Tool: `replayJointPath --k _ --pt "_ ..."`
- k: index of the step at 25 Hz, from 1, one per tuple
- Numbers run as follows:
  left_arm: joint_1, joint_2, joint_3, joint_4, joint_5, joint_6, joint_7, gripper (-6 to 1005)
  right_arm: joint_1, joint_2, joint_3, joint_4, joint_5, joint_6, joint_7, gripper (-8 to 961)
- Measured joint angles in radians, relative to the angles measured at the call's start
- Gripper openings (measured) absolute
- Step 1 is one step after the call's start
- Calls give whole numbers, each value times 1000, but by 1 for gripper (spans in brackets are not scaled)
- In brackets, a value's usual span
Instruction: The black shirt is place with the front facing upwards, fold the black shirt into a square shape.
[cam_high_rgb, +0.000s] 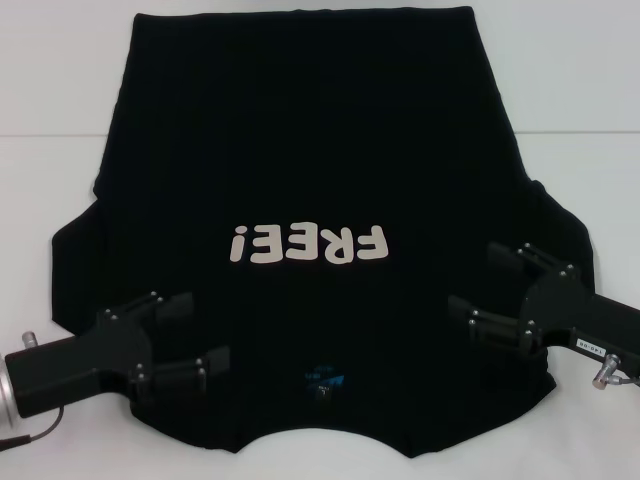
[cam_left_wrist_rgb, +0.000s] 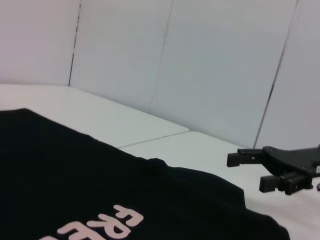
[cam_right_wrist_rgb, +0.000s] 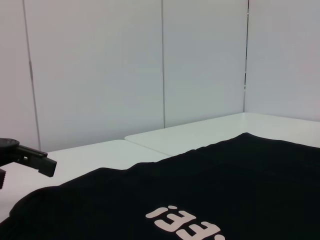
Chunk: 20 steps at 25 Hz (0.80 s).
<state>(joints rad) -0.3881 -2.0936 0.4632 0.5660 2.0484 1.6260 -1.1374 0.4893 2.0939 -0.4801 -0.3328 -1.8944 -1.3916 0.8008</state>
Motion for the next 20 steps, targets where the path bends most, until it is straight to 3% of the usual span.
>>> replayJointPath --k 2,5,10,14,17,20 --pt "-4 4 0 2 0 1 -60 948 0 0 0 0 0 0 0 954" --pt "-30 36 1 6 -1 6 -294 941 0 0 0 0 0 0 0 954" --pt "-89 142 -9 -22 23 12 -731 923 0 0 0 0 0 -1 5 954" --pt "-107 200 -30 -1 102 -55 -1026 908 0 0 -6 2 0 -1 5 954" --pt "-111 231 -62 5 159 -118 -1148 897 1 -1 -12 9 0 -1 3 954" --pt "-112 242 -83 6 198 -179 -1177 887 1 -1 -12 11 0 0 2 954"
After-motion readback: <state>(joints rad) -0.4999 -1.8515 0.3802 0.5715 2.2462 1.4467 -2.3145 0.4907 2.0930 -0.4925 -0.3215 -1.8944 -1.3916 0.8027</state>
